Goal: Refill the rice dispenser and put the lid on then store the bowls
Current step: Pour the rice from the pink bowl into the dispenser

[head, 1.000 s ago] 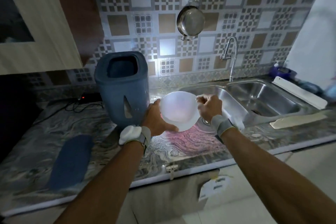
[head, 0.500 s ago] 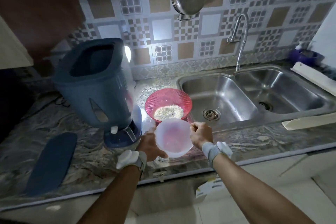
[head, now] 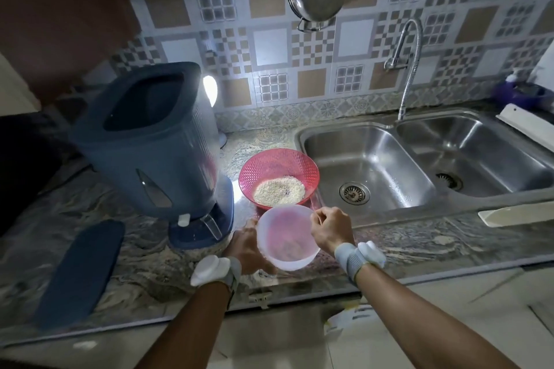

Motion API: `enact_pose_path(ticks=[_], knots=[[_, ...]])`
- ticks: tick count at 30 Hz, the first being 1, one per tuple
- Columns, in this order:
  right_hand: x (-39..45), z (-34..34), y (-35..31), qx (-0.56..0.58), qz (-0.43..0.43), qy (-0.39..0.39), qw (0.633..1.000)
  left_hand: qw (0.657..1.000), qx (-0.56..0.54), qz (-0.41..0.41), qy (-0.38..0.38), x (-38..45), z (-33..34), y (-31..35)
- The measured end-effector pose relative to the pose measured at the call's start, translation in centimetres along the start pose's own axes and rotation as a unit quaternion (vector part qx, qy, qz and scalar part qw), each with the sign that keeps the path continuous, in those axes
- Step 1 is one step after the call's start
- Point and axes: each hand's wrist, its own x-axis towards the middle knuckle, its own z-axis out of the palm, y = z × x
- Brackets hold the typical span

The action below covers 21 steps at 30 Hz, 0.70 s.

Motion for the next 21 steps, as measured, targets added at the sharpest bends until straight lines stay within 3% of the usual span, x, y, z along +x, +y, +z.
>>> enact_pose_path(ticks=[4,9,14,21], knots=[[0.1,-0.4,-0.5,0.013,-0.024,0.055,0.998,0.993,0.096,-0.072,-0.013,0.4,-0.4,-0.1],[1.4,-1.4,-2.6,0.037,-0.119,0.13,0.984,0.979,0.134,-0.071,0.137,1.7,-2.0,-0.2],[4.1,-0.7,-5.2,0.046,-0.137,0.074,0.987,0.968,0.132,-0.044,0.208,3.6,-3.6,1.8],[9.1,1.7,-5.3,-0.067,-0.125,-0.004,0.99,0.979,0.078,-0.07,0.175,8.4,-4.5,4.1]])
